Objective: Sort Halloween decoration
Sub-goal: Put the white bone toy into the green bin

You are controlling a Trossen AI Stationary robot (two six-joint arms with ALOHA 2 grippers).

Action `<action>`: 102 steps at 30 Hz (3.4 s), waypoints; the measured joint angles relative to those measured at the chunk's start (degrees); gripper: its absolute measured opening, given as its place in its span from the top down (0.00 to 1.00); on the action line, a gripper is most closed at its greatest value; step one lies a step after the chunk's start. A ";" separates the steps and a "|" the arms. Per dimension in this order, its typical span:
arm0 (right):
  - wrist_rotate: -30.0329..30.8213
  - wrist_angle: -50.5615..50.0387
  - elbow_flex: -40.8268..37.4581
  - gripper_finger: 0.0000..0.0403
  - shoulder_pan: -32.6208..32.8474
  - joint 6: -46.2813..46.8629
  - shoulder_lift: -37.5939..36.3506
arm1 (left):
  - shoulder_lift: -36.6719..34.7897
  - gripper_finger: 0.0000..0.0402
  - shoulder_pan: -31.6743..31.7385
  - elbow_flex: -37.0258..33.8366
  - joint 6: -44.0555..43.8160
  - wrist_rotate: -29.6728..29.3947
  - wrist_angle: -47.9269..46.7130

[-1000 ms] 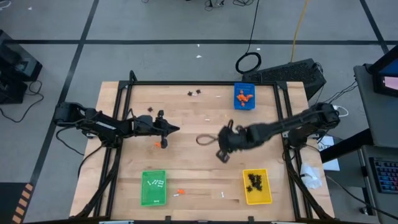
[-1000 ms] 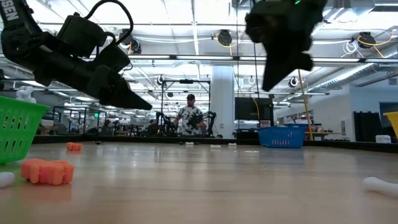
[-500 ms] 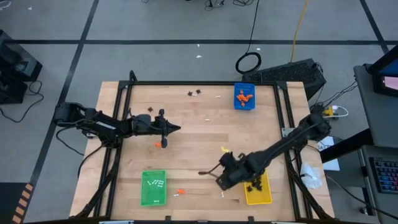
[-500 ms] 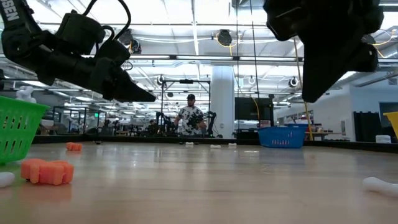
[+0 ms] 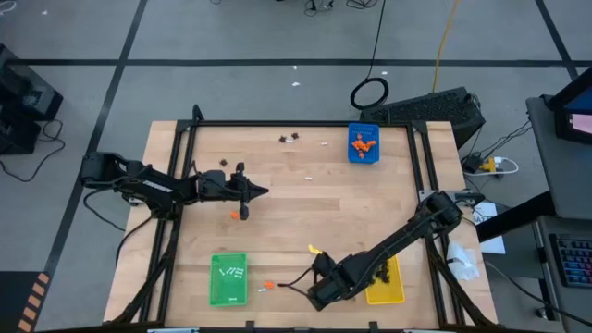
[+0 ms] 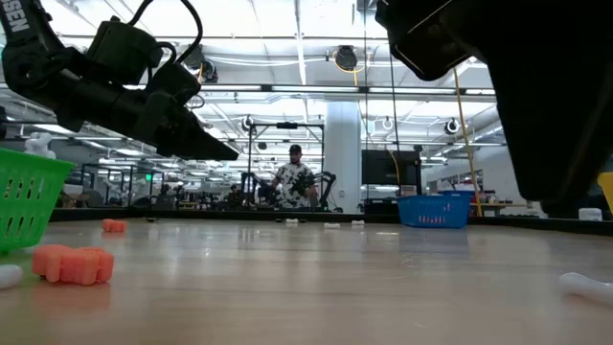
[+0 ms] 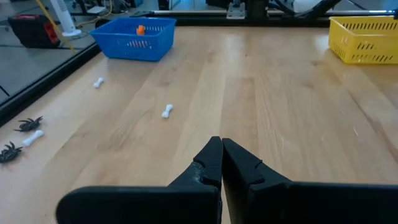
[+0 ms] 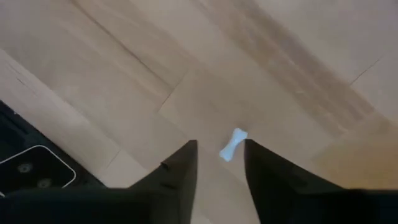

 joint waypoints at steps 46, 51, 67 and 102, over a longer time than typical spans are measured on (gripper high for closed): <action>14.06 12.07 3.75 1.00 -5.18 -37.29 4.86 | 0.00 0.98 0.00 0.00 -0.20 0.15 -1.16; 14.64 25.15 3.75 1.00 -8.31 -49.24 4.82 | 0.00 0.98 0.00 0.00 -0.06 0.13 -1.15; 13.59 50.52 3.84 1.00 -15.22 -67.57 7.73 | 0.00 0.98 0.04 0.00 -0.04 -0.14 -0.98; 10.50 36.28 22.59 1.00 -18.19 -81.89 7.85 | 0.02 0.98 0.04 0.00 -0.20 -0.28 -0.81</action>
